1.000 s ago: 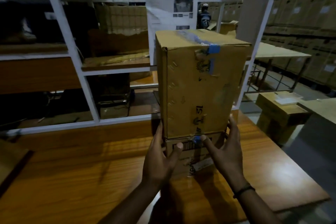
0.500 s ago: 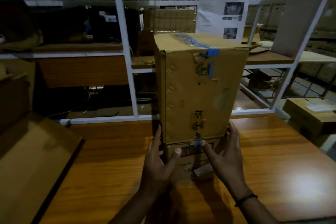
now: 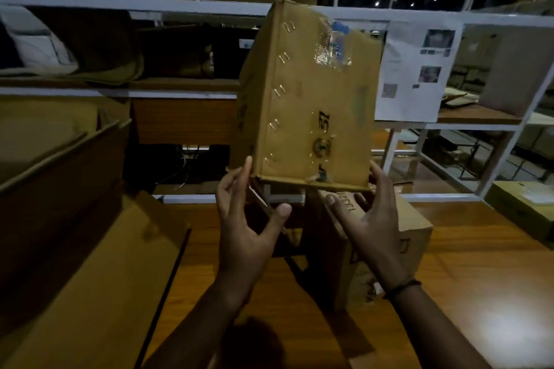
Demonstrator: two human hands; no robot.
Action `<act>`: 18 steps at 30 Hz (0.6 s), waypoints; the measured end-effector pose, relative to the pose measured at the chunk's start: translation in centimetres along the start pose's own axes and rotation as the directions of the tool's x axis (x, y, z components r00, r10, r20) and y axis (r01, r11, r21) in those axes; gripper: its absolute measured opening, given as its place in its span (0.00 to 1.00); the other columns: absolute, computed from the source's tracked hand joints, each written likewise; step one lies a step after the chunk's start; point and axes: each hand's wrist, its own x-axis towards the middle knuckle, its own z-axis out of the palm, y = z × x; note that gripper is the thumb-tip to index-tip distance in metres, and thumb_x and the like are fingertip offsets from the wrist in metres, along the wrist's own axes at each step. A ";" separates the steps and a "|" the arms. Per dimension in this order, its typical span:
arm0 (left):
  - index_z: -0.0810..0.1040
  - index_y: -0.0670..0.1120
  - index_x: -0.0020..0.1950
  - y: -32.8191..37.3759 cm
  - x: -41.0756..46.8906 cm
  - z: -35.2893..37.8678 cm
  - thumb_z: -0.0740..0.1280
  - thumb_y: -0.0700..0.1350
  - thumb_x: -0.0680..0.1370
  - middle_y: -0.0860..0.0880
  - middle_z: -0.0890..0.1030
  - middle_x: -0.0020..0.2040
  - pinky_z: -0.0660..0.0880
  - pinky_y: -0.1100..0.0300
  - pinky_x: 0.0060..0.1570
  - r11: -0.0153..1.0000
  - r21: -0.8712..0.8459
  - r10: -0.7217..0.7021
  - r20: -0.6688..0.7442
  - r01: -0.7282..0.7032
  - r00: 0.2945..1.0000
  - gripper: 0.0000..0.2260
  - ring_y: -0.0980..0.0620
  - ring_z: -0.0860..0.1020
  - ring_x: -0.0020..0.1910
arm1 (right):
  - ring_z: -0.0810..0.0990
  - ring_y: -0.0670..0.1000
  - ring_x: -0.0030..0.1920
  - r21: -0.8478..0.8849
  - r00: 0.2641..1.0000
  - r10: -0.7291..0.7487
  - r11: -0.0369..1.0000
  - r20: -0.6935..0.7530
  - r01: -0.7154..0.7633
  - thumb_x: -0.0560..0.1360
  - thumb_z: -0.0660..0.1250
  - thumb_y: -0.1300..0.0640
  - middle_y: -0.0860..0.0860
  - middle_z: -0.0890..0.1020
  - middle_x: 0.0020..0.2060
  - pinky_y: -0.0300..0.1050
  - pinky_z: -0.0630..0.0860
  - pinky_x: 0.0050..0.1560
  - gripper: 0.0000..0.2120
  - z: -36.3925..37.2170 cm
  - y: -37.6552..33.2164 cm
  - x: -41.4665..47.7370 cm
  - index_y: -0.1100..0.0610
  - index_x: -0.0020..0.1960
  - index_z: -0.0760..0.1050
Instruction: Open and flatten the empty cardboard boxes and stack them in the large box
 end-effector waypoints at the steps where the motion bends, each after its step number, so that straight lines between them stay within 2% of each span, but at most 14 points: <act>1: 0.60 0.58 0.82 0.2 0.2 -0.8 0.70 0.61 0.77 0.56 0.61 0.76 0.68 0.74 0.64 0.999 -0.042 -0.002 -0.008 0.002 1.000 0.36 0.60 0.64 0.75 | 0.72 0.40 0.68 0.034 1.000 -0.005 0.999 0.007 0.005 0.72 0.77 0.47 0.39 0.69 0.67 0.40 0.76 0.63 0.40 0.8 -0.5 0.0 0.49 0.78 0.62; 3: 0.61 0.56 0.82 0.5 0.7 -2.5 0.64 0.68 0.78 0.55 0.61 0.79 0.67 0.75 0.64 0.996 -0.084 -0.007 -0.031 0.005 0.999 0.36 0.61 0.64 0.76 | 0.73 0.40 0.67 0.061 1.000 -0.023 0.998 0.011 0.022 0.74 0.77 0.50 0.42 0.70 0.68 0.42 0.78 0.62 0.38 2.5 -1.2 -0.3 0.51 0.78 0.64; 5: 0.62 0.53 0.82 0.4 1.2 -4.0 0.57 0.72 0.79 0.54 0.63 0.77 0.66 0.75 0.63 0.997 -0.078 -0.014 -0.056 0.010 0.998 0.36 0.64 0.65 0.74 | 0.73 0.37 0.65 0.040 0.999 -0.042 0.998 0.008 0.041 0.75 0.76 0.51 0.47 0.71 0.67 0.36 0.78 0.58 0.35 4.0 -1.7 -0.6 0.53 0.77 0.65; 7: 0.61 0.55 0.82 -0.6 1.4 -5.3 0.53 0.74 0.78 0.62 0.63 0.75 0.65 0.72 0.66 0.998 -0.036 -0.052 -0.071 0.050 0.996 0.36 0.66 0.65 0.73 | 0.73 0.34 0.59 0.010 0.998 -0.053 0.999 0.029 0.053 0.76 0.75 0.49 0.47 0.72 0.63 0.31 0.77 0.51 0.31 5.1 -2.2 -0.9 0.52 0.75 0.68; 9: 0.58 0.62 0.82 -1.9 1.3 -6.4 0.54 0.74 0.78 0.67 0.61 0.75 0.67 0.58 0.73 0.992 0.027 -0.120 -0.083 0.123 0.989 0.34 0.60 0.63 0.77 | 0.75 0.38 0.55 -0.050 0.995 -0.071 0.996 0.065 0.075 0.76 0.73 0.44 0.44 0.72 0.59 0.35 0.79 0.47 0.29 5.9 -2.6 -1.0 0.50 0.74 0.70; 11: 0.56 0.65 0.82 -2.7 1.0 -7.2 0.56 0.73 0.78 0.63 0.61 0.76 0.71 0.44 0.72 0.986 0.072 -0.147 -0.084 0.153 0.986 0.33 0.52 0.65 0.77 | 0.75 0.42 0.52 -0.109 0.994 -0.086 0.990 0.072 0.093 0.76 0.72 0.42 0.44 0.72 0.58 0.41 0.80 0.46 0.29 6.7 -2.9 -0.8 0.52 0.73 0.70; 16: 0.51 0.60 0.84 -2.0 1.8 -7.6 0.61 0.70 0.75 0.58 0.61 0.77 0.71 0.45 0.71 0.953 0.210 -0.202 -0.087 0.216 0.975 0.40 0.52 0.64 0.76 | 0.75 0.48 0.58 -0.141 0.998 -0.061 0.988 0.022 0.063 0.77 0.73 0.42 0.46 0.72 0.62 0.51 0.81 0.54 0.33 8.6 -4.1 0.1 0.52 0.76 0.67; 18: 0.51 0.59 0.84 -1.6 2.4 -7.6 0.62 0.69 0.75 0.57 0.61 0.77 0.71 0.45 0.70 0.942 0.255 -0.200 -0.099 0.219 0.975 0.41 0.50 0.64 0.75 | 0.75 0.49 0.61 -0.118 0.998 -0.065 0.991 -0.003 0.065 0.76 0.74 0.43 0.50 0.74 0.66 0.49 0.80 0.56 0.34 8.5 -4.6 0.5 0.51 0.77 0.66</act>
